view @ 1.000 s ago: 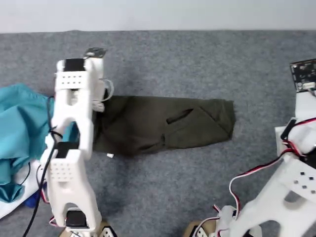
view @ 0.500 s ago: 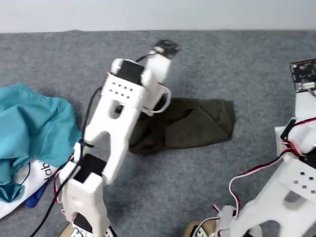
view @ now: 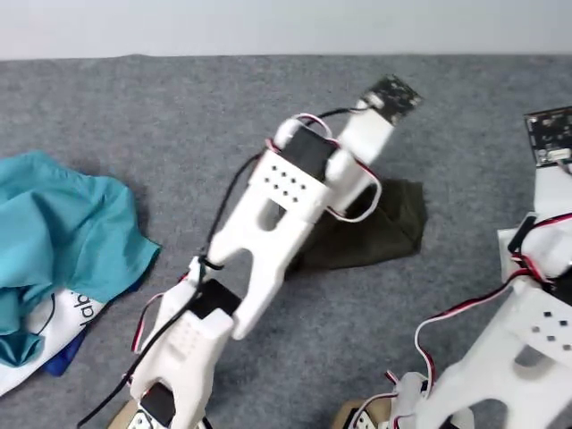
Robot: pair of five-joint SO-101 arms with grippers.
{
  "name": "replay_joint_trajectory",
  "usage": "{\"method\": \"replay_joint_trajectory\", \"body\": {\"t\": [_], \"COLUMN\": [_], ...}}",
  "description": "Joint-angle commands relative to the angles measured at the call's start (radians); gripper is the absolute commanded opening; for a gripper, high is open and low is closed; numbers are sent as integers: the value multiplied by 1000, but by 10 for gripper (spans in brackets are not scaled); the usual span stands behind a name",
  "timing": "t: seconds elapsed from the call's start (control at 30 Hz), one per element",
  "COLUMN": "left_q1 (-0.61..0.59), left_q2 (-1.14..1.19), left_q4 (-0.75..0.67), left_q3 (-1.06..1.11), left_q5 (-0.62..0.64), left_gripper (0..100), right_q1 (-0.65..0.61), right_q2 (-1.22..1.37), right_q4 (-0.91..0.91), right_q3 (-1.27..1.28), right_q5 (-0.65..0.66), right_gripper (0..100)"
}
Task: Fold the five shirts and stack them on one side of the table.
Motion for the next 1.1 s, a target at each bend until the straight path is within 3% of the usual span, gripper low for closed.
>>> {"method": "replay_joint_trajectory", "body": {"t": [0.0, 0.1, 0.3, 0.53, 0.67, 0.77, 1.07], "left_q1": [35, 58, 64, -9, -103, -158, -336], "left_q2": [26, 78, 120, 107, 18, -87, -559], "left_q4": [15, 15, 17, 18, 20, 20, 20], "left_q3": [-85, -136, -239, -280, -248, -159, 424], "left_q5": [9, 9, 130, 114, 107, 32, 8], "left_gripper": [5, 24, 222, 215, 111, 3, 5], "right_q1": [-5, -5, -5, -10, -12, -56, -329], "right_q2": [-18, -18, -16, -10, -5, -5, 107], "right_q4": [35, 35, 35, 35, 30, 25, -65], "right_q3": [0, 0, 0, 0, 34, 107, 204], "right_q5": [3, 3, 3, 3, 2, 2, -218], "right_gripper": [14, 15, 15, 15, 15, 15, 15]}}
